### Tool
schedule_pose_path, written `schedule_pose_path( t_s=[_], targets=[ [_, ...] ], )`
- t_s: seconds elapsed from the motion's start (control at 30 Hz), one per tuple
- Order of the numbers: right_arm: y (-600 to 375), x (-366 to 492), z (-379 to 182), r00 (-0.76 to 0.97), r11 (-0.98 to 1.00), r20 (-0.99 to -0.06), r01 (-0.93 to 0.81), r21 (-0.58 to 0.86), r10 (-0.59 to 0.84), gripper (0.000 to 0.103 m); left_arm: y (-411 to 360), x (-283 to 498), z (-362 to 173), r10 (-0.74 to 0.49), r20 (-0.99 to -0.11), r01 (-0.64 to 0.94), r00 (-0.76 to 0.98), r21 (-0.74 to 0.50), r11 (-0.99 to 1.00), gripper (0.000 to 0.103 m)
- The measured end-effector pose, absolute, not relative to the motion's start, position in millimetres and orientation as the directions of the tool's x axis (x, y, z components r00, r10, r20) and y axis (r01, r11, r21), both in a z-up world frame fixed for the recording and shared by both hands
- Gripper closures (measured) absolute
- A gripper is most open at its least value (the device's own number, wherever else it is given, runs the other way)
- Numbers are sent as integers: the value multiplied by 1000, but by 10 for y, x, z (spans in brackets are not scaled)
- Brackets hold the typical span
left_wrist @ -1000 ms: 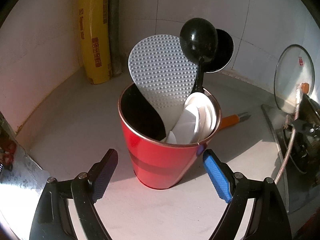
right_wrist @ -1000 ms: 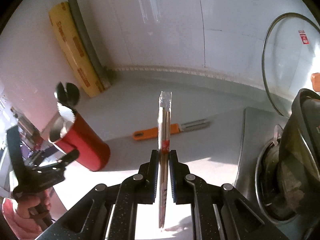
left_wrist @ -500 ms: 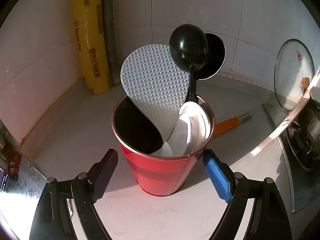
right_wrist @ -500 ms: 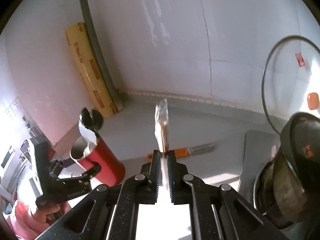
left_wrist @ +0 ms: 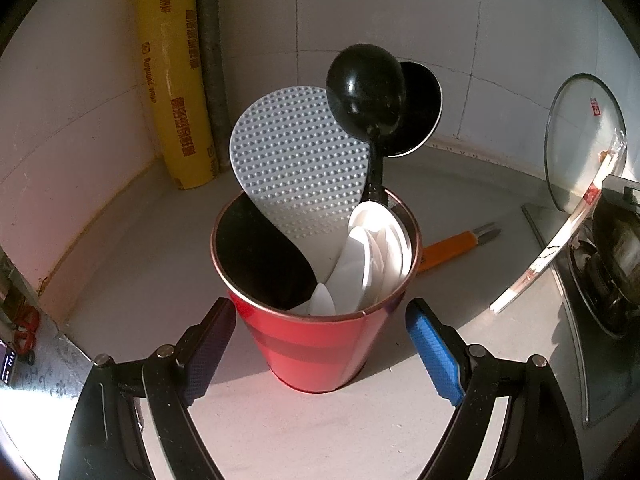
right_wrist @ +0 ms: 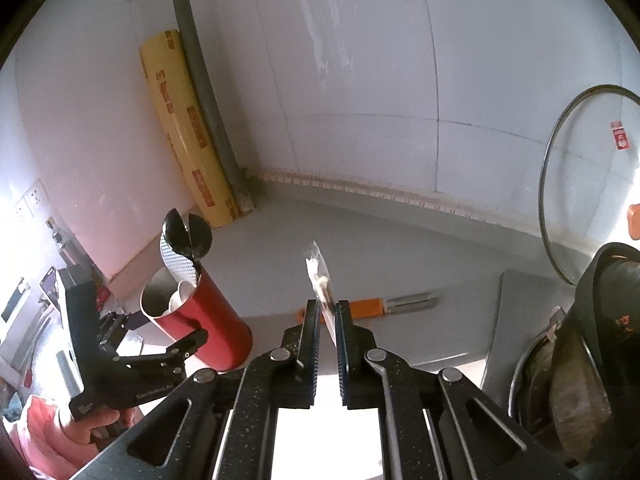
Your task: Organize utensils
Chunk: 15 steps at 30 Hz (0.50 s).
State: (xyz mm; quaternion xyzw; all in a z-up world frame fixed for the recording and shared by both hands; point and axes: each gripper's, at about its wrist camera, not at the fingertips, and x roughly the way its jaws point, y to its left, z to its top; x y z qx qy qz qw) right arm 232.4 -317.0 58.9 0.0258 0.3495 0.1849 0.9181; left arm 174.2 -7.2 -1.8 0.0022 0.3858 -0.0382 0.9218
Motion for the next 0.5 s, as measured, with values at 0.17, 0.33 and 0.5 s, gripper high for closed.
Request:
schedule_pose_path(
  t_s=[0.17, 0.33, 0.5],
  targets=[
    [-3185, 2355, 556, 679, 928, -638, -324, 183, 363, 93, -56, 1765, -14, -71, -712, 72, 699, -28, 997, 16],
    [-3194, 2480, 489, 685, 940, -646, -290, 181, 336, 37, -37, 1775, -8, -72, -711, 73, 700, -29, 997, 16],
    [-3216, 2588, 451, 690, 942, -642, -263, 210, 336, 68, -33, 1774, -12, -73, -712, 76, 699, -28, 997, 16]
  ],
)
